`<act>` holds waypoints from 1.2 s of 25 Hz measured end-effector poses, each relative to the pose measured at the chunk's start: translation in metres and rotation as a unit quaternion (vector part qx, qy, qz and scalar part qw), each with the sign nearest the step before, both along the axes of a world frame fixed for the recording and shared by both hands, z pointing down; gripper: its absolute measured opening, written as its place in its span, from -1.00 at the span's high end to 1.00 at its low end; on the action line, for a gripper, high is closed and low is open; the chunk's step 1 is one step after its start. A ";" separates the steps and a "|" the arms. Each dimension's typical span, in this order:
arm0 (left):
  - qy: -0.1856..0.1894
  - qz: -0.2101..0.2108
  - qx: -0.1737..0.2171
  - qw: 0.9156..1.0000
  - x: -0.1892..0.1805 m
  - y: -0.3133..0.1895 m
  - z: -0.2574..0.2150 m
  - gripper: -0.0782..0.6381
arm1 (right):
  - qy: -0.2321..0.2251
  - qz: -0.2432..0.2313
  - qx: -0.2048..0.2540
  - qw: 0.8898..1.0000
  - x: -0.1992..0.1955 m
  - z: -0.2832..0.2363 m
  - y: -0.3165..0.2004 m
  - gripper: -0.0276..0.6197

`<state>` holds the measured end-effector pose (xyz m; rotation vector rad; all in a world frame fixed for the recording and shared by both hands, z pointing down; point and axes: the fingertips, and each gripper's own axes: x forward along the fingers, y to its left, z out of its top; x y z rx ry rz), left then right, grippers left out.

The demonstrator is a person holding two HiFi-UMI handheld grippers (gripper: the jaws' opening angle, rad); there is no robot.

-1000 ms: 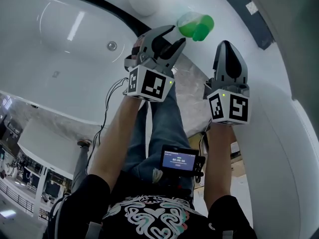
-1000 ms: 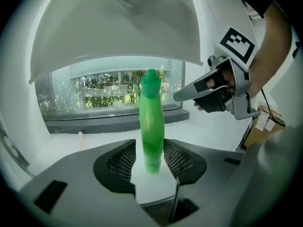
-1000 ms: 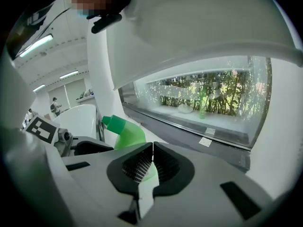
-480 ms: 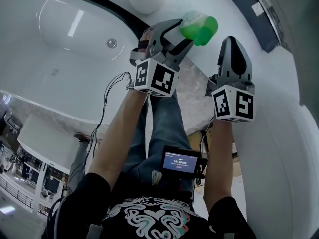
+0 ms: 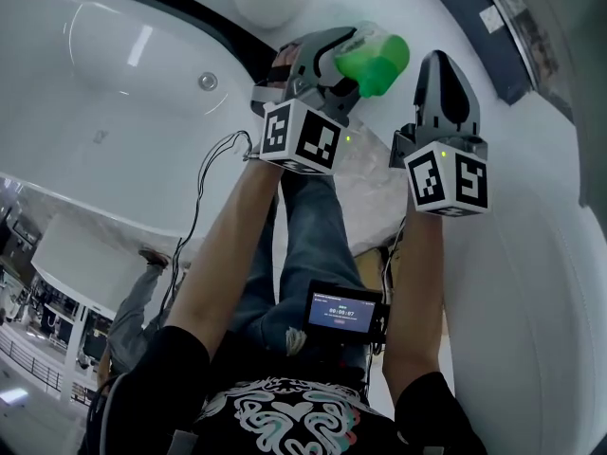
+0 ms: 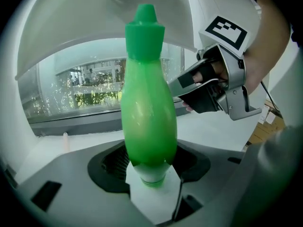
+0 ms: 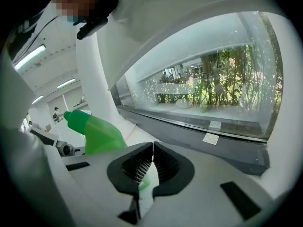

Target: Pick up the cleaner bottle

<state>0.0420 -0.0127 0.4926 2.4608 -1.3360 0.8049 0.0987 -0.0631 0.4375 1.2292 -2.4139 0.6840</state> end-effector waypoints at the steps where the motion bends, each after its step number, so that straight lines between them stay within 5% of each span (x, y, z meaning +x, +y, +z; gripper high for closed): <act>1: -0.002 0.003 0.000 1.000 0.004 -0.003 0.002 0.11 | 0.000 0.000 -0.002 1.000 0.001 0.004 -0.003 0.83; 17: 0.040 0.002 0.013 0.999 0.013 -0.016 0.018 0.11 | 0.004 0.004 -0.020 1.000 0.008 0.017 -0.014 0.83; 30: 0.059 0.034 0.007 0.998 0.008 -0.024 0.021 0.19 | -0.068 -0.060 -0.015 0.996 -0.035 0.012 -0.024 0.83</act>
